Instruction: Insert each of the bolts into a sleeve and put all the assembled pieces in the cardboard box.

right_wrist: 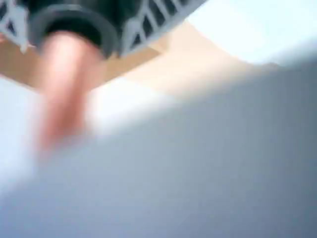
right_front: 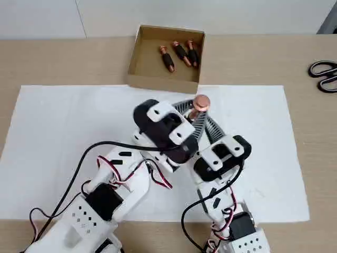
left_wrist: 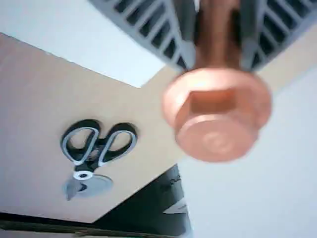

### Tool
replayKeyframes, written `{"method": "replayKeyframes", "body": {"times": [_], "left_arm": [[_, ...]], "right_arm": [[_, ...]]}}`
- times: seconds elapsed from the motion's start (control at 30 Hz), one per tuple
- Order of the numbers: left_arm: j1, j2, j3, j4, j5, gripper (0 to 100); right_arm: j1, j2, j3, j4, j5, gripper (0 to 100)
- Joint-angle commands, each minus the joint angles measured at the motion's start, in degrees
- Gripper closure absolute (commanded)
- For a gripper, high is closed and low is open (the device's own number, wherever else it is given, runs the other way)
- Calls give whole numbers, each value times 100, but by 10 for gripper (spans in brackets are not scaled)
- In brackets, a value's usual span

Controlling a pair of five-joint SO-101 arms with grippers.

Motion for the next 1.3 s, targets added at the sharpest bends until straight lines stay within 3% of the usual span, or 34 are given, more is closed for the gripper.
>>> {"method": "replayKeyframes", "body": {"times": [0.0, 0.37, 0.53, 0.8, 1.0, 1.27], "left_arm": [[-70, -176, -259, -35, 9, 994], [-18, -149, -593, -114, 79, 994], [176, -141, -1051, 211, 1002, 994], [79, -132, -1156, 642, 1037, 994], [18, -149, -796, 149, 1037, 994], [18, -141, -778, 255, 1037, 994]], "right_arm": [[251, -66, 35, 13, 44, 994], [242, -48, 35, 4, 9, 994], [242, -22, 35, 4, 9, 994], [242, -66, 35, 4, 9, 994], [-40, -75, 35, 4, 35, 994], [-4, -75, 35, 4, 35, 994]]}}
